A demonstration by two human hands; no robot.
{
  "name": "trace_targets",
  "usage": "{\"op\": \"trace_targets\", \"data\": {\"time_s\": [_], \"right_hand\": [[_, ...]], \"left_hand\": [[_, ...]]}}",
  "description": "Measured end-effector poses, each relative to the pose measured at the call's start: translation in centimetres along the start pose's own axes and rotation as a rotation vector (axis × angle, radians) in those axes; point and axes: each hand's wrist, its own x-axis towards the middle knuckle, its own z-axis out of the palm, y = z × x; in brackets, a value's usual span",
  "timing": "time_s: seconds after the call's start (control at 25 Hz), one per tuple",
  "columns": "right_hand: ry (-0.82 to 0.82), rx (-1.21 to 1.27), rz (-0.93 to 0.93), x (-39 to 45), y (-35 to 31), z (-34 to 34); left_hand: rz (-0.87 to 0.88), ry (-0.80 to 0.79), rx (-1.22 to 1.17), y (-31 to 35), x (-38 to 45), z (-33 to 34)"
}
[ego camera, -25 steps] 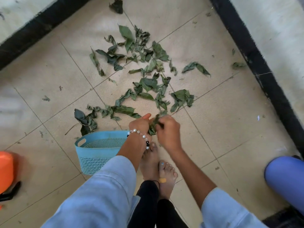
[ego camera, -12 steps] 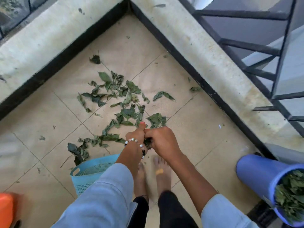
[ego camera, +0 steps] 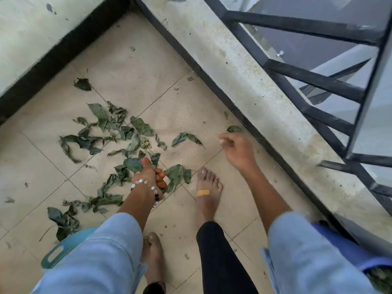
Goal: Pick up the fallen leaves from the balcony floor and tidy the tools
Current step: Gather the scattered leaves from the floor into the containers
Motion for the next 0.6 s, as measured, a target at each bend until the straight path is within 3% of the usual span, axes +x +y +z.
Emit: {"op": "trace_targets", "data": {"time_s": [0.04, 0.16, 0.32, 0.4, 0.48, 0.56, 0.6], "right_hand": [[0.026, -0.218, 0.047, 3.0, 1.8, -0.4], [-0.185, -0.708, 0.102, 8.6, 5.4, 1.0], [-0.064, -0.903, 0.134, 11.4, 8.4, 3.1], [0.021, -0.849, 0.012, 11.9, 8.5, 4.2], [0.055, -0.568, -0.167, 11.5, 6.8, 6.3], [-0.039, -0.434, -0.307, 10.7, 4.3, 9.5], [-0.132, -0.499, -0.352, 10.1, 3.4, 11.5]], "left_hand": [[-0.025, 0.021, 0.01, 0.2, 0.9, 0.6], [-0.102, 0.063, 0.013, 0.4, 3.6, 1.6], [-0.137, 0.059, 0.029, 0.0, 6.4, 2.0], [-0.132, 0.068, 0.044, -0.4, 7.5, 1.8], [-0.134, 0.086, 0.04, -0.9, 8.3, 1.3], [-0.151, 0.092, 0.03, -1.3, 8.5, 1.1], [-0.158, 0.093, 0.033, -1.6, 8.7, 0.9]]}}
